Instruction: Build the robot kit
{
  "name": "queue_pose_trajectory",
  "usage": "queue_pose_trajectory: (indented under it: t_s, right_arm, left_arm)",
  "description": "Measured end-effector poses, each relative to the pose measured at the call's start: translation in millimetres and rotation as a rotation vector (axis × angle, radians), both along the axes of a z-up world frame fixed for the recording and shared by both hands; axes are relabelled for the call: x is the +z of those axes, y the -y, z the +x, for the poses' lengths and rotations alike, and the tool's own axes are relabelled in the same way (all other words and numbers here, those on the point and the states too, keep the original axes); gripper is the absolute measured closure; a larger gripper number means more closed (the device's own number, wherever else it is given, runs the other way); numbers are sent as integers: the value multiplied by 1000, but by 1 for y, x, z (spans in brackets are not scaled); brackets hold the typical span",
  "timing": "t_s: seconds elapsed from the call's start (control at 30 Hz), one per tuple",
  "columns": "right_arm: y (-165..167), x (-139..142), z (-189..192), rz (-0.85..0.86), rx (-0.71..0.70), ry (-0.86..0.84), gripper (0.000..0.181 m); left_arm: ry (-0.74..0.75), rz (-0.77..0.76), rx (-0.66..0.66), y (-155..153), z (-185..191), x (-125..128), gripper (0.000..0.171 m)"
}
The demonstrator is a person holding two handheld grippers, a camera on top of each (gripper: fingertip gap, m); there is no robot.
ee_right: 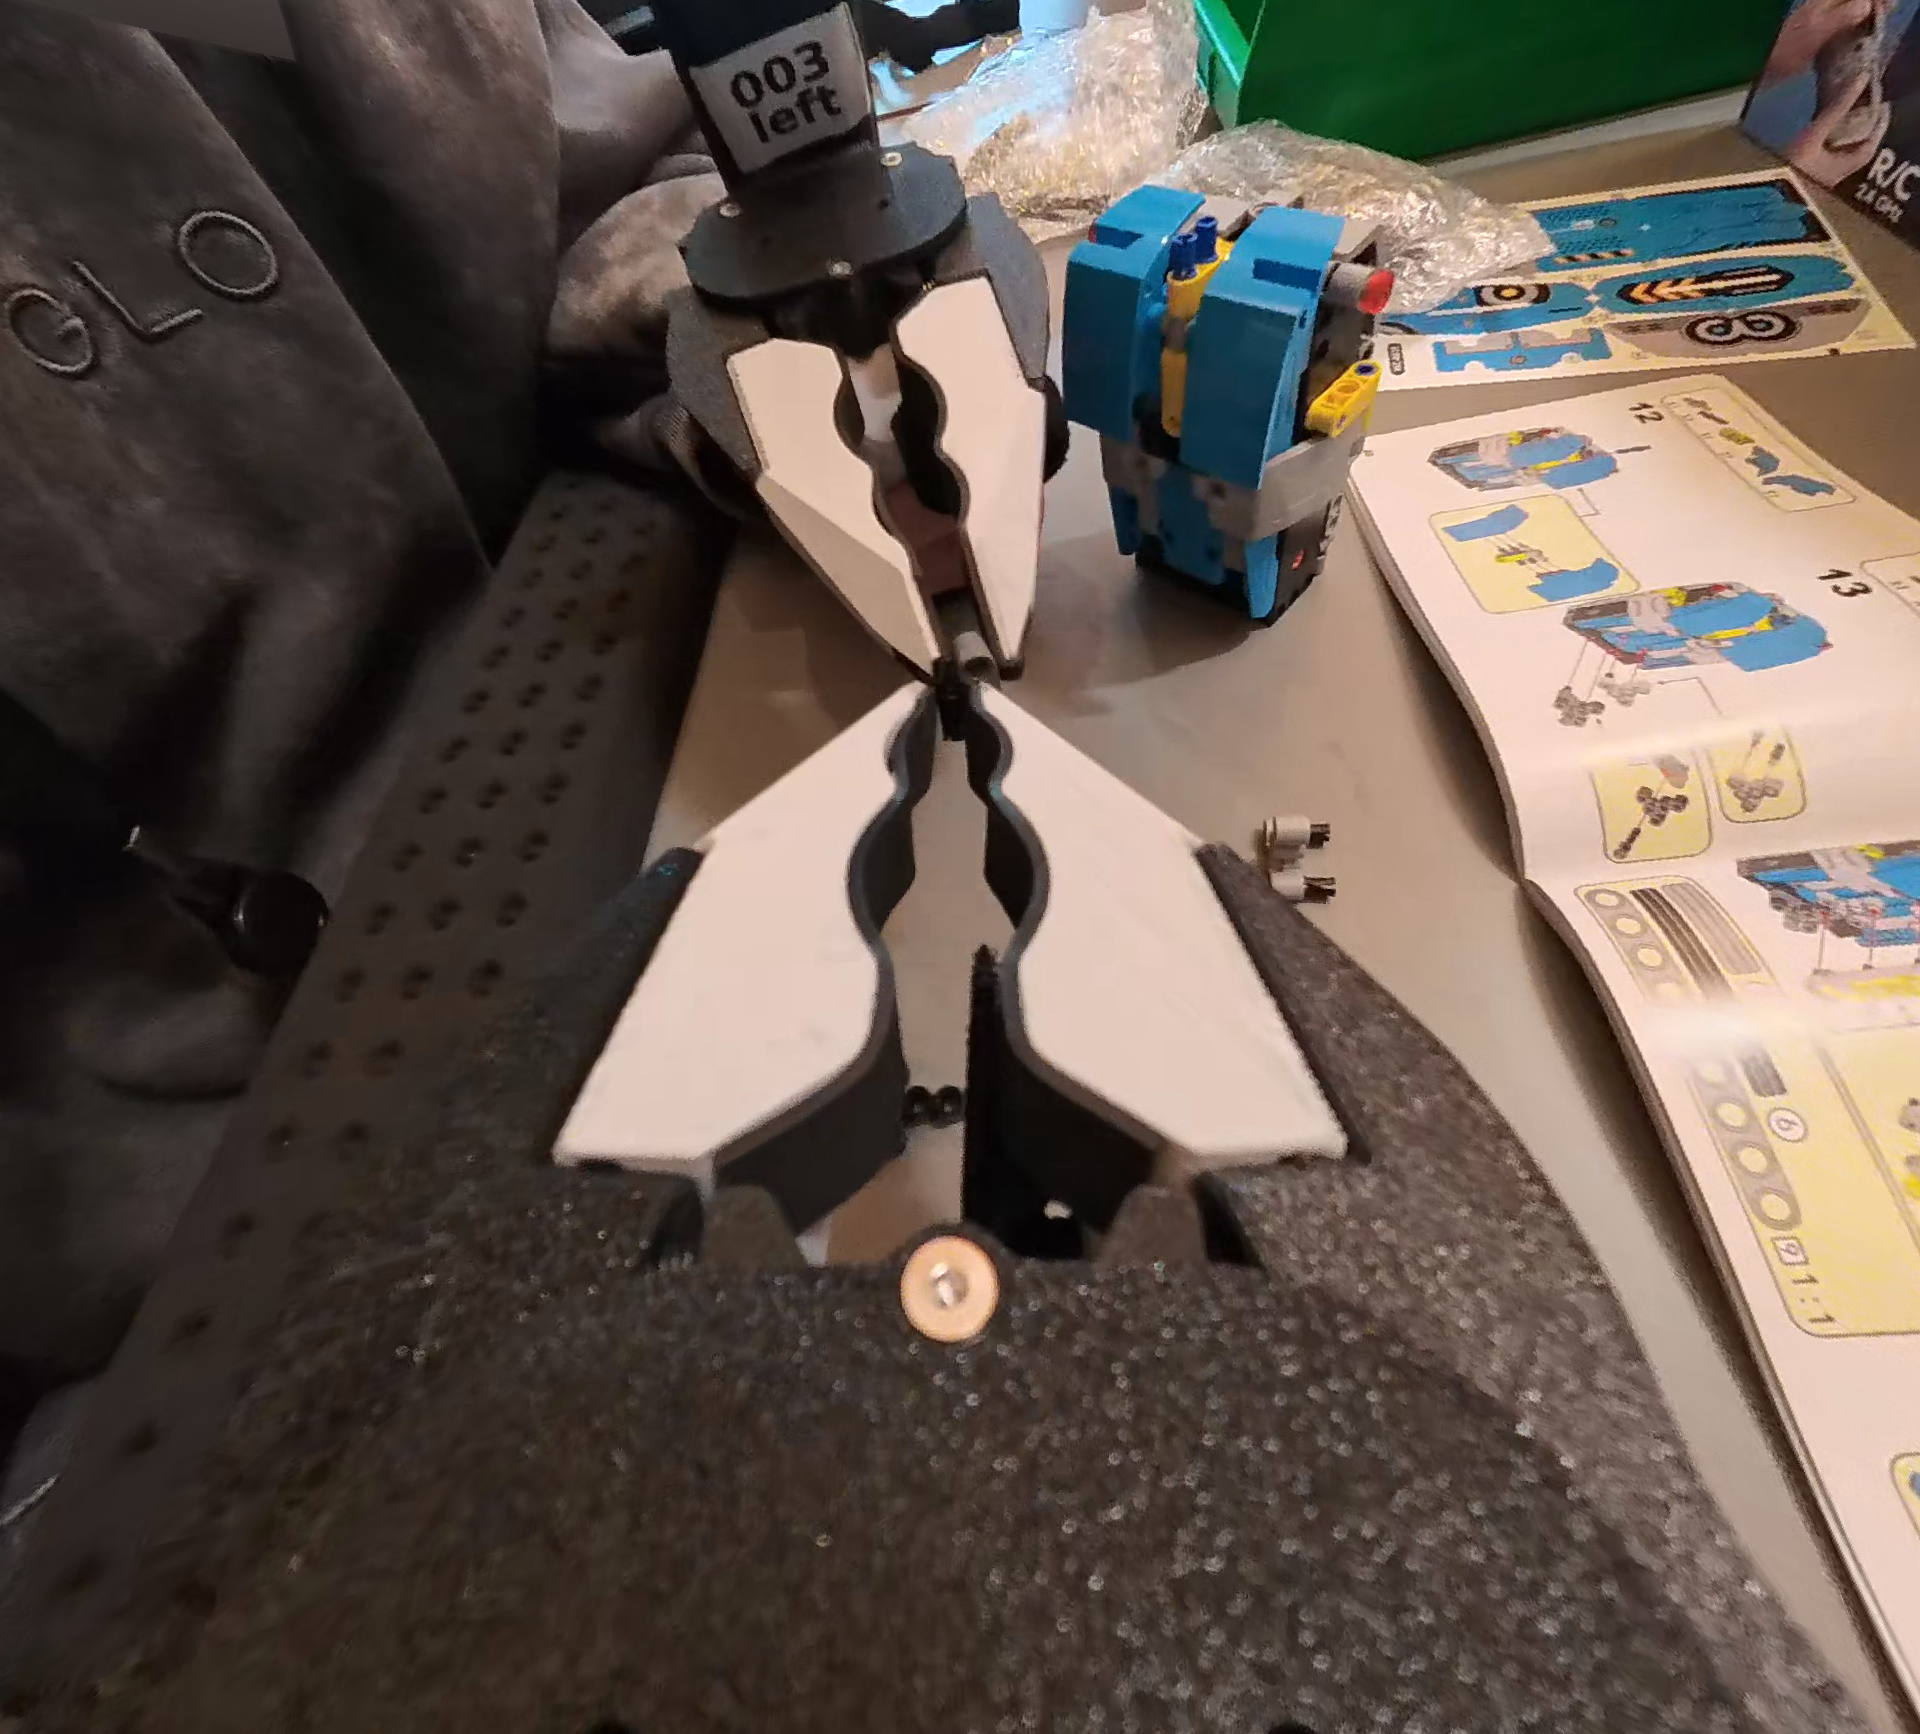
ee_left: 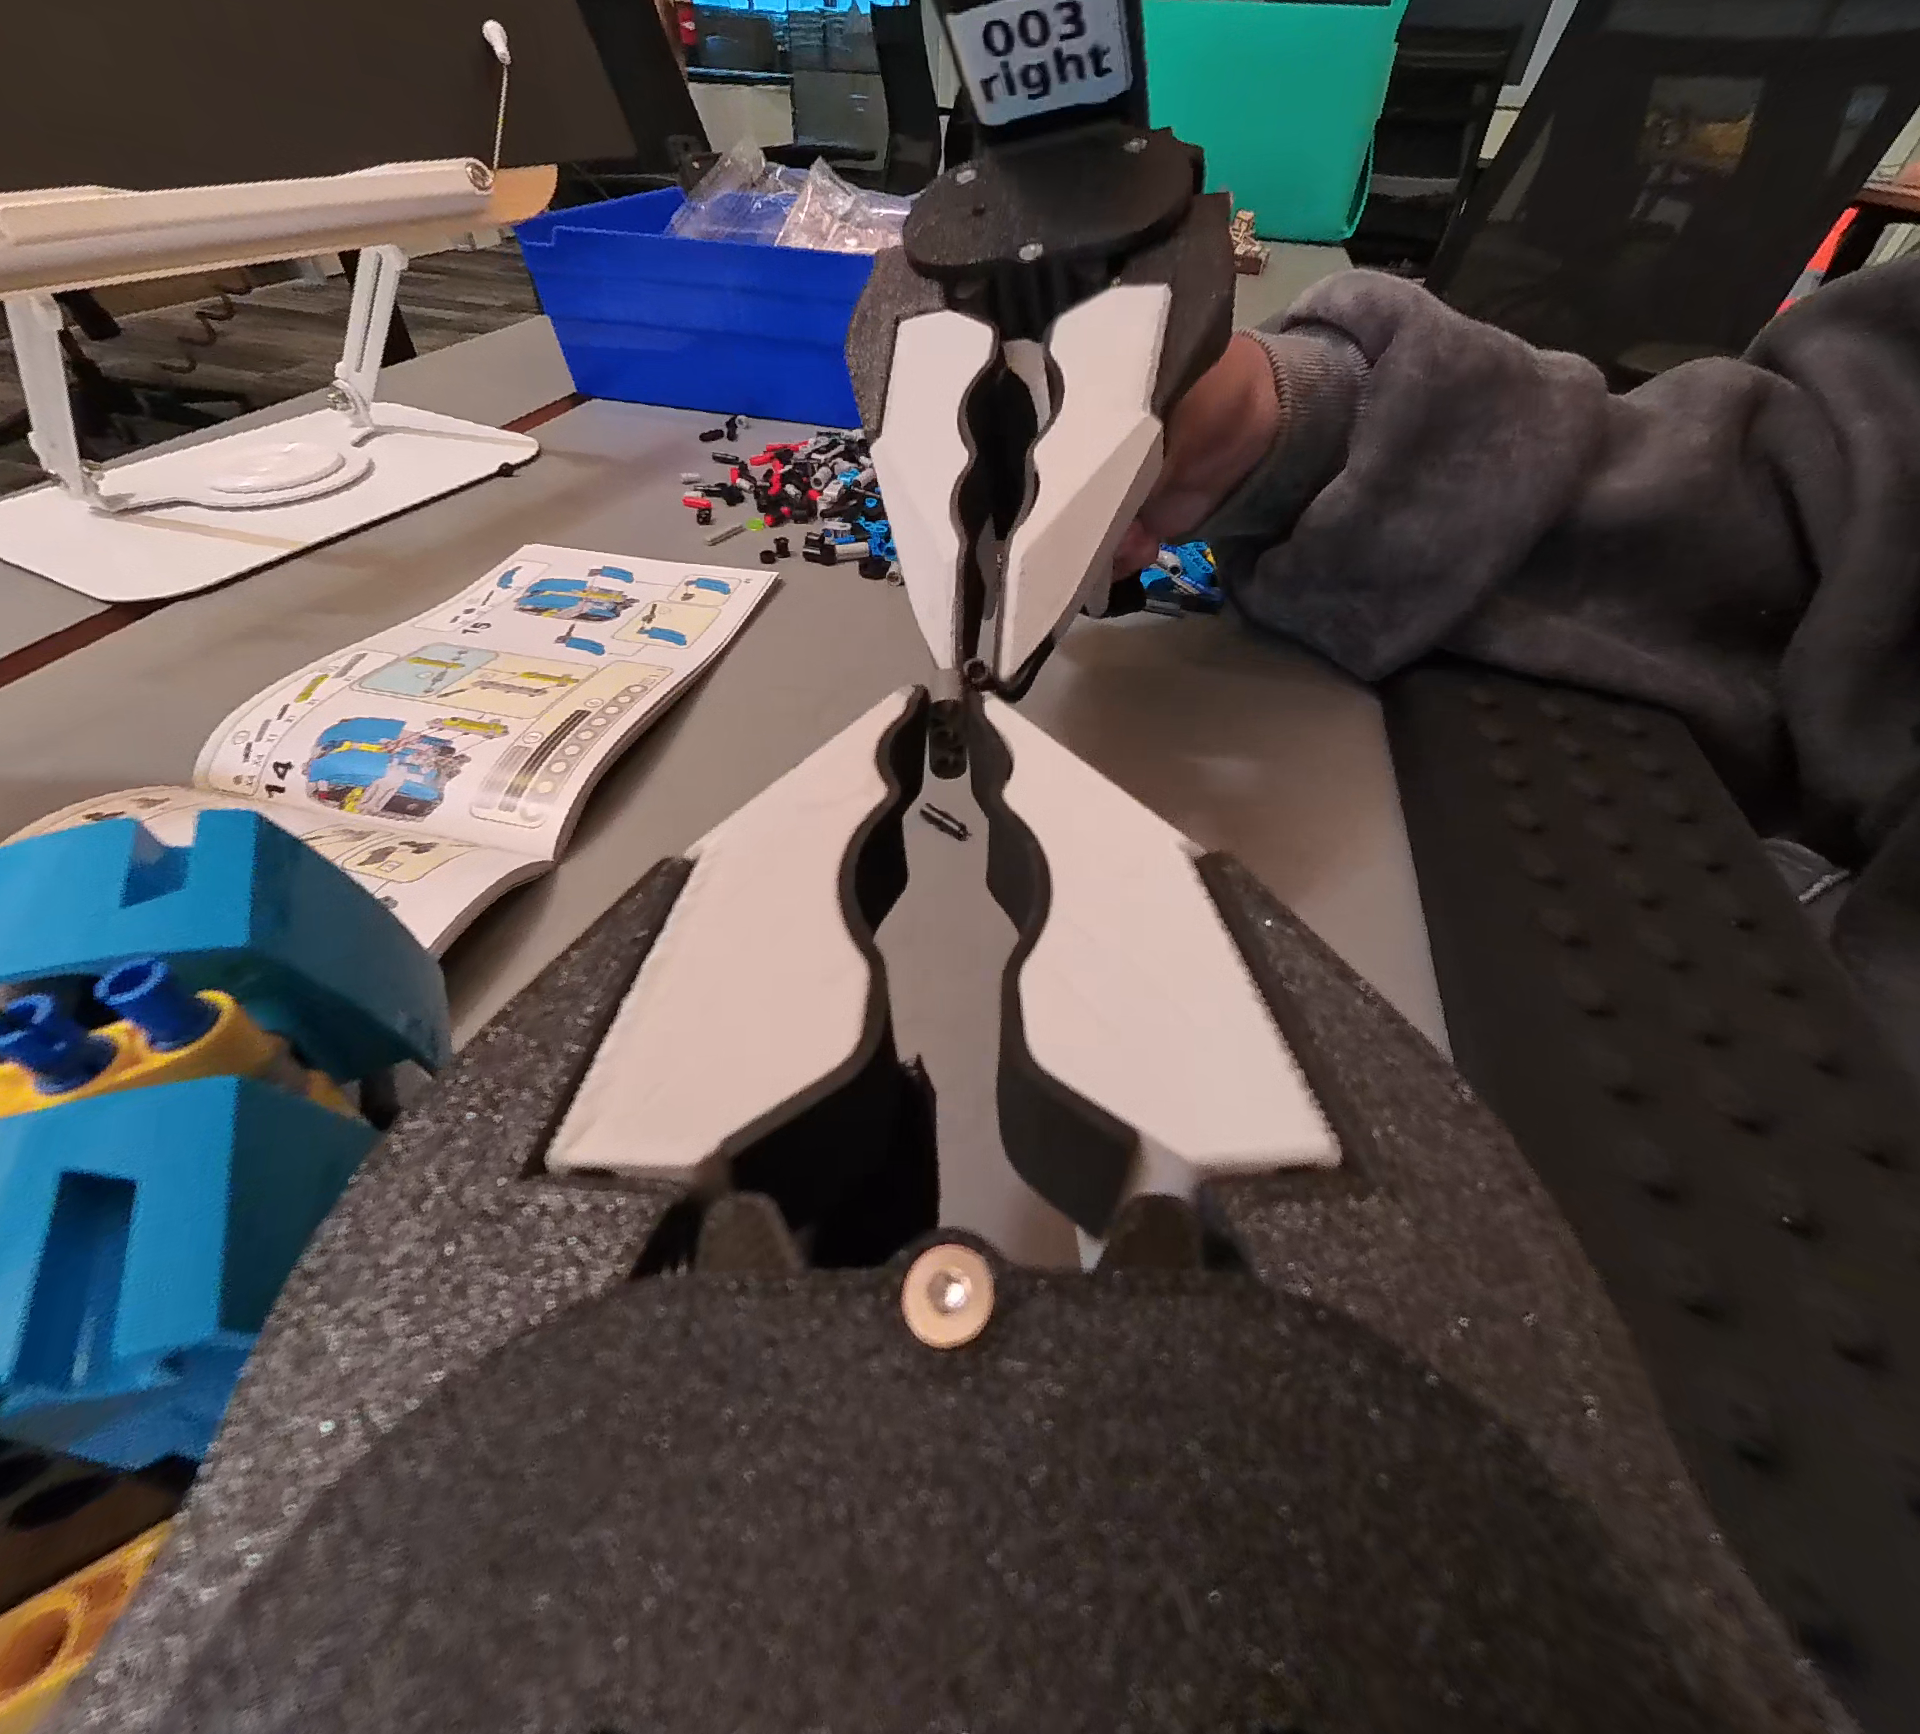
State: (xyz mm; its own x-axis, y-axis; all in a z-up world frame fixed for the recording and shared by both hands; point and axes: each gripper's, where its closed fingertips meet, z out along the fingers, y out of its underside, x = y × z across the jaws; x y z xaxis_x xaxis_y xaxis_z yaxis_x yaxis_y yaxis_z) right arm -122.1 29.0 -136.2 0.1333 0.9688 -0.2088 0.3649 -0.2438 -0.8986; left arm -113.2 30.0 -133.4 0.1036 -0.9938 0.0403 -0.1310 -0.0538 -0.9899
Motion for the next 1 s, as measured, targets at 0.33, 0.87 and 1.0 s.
queue_pose_trajectory:
  t_s: [0.33, 0.87, 1.0]
  right_arm:
    - [-5, -20, 0, 53, -39, 141, 176]
    - [22, 74, -16, 305, -3, -263, 178]
    - [20, 68, -19, 298, -11, -232, 178]
  left_arm:
    - [-123, 247, 91, -4, 1, -13, 165]
    - [460, -545, -361, 21, -25, 66, 165]
    - [460, -575, -392, 23, -25, 66, 164]
